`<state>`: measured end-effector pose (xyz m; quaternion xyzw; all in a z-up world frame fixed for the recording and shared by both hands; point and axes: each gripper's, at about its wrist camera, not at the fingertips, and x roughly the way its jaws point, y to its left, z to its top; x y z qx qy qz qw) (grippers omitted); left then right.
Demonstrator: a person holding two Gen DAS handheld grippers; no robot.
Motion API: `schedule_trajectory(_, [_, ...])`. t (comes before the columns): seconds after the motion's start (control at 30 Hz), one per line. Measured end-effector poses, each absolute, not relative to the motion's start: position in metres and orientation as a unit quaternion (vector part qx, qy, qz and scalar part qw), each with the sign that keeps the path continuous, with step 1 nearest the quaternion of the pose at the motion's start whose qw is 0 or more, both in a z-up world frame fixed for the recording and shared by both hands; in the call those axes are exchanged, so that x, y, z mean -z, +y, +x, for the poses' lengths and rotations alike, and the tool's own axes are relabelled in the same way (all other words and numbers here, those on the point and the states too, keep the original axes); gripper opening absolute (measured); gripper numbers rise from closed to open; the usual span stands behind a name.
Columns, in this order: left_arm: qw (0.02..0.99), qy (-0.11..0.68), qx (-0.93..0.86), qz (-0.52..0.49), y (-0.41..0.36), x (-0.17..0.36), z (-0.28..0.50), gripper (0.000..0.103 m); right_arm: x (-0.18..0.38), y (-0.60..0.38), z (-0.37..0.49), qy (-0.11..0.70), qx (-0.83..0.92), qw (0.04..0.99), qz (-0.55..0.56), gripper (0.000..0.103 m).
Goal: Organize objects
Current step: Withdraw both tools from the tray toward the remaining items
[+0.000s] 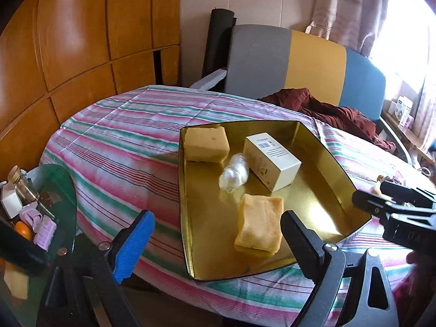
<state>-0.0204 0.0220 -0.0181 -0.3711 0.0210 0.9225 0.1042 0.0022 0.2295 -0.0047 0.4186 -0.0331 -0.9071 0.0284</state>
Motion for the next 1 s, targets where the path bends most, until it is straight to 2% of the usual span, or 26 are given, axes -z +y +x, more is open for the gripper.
schedule_trajectory(0.57, [0.143, 0.061, -0.913, -0.376, 0.06, 0.02, -0.012, 0.094, 0.009, 0.301, 0.025, -0.061, 0.905, -0.046, 0.419, 0.083])
schedule_trajectory(1.0, [0.215, 0.13, -0.902, -0.35, 0.133, 0.013, -0.01, 0.094, 0.008, 0.387, 0.051, -0.086, 0.892, -0.142, 0.42, 0.083])
